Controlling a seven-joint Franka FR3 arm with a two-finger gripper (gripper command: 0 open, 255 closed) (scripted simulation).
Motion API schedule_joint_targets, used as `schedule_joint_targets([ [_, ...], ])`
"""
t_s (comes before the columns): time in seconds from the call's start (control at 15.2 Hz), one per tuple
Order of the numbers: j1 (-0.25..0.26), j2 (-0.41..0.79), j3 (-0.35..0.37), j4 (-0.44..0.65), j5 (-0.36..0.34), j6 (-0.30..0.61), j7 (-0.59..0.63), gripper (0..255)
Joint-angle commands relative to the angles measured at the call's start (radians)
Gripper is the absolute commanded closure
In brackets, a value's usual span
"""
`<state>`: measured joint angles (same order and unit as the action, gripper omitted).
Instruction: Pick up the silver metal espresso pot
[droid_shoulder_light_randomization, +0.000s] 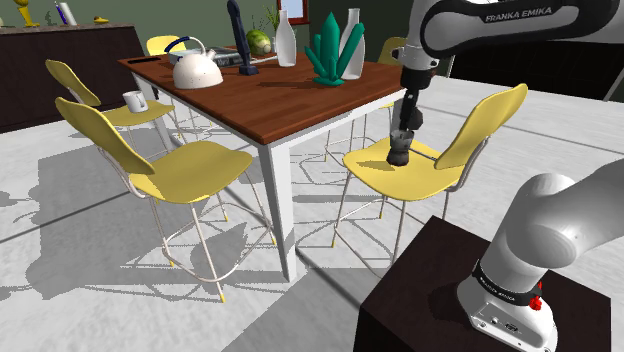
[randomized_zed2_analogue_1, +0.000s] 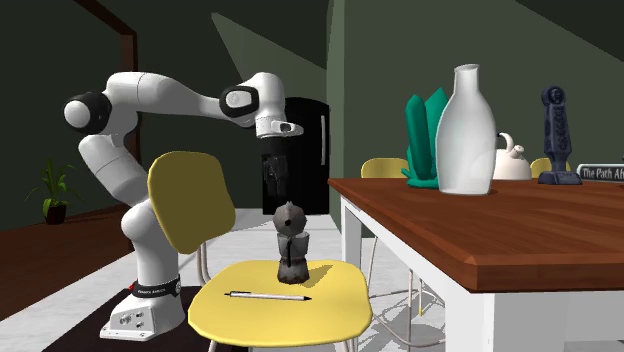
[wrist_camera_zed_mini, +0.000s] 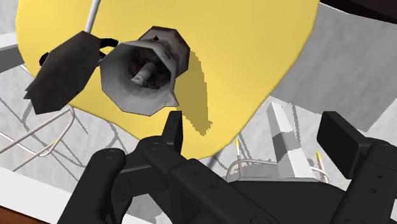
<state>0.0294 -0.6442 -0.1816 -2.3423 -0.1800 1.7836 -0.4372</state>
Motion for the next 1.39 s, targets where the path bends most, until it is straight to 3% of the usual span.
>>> schedule_joint_targets([
  [0.0, 0.007, 0.049, -0.047, 0.01, -0.026, 0.043, -0.097, 0],
  [0.46, 0.045, 0.265, -0.191, 0.095, -0.062, 0.188, -0.405, 0],
  [1.06, 0.041, 0.287, -0.204, 0.012, -0.069, 0.292, -0.397, 0],
  [1.12, 0.04, 0.287, -0.204, 0.012, -0.069, 0.292, -0.398, 255],
  [1.32, 0.041, 0.287, -0.204, 0.013, -0.069, 0.291, -0.398, 255],
])
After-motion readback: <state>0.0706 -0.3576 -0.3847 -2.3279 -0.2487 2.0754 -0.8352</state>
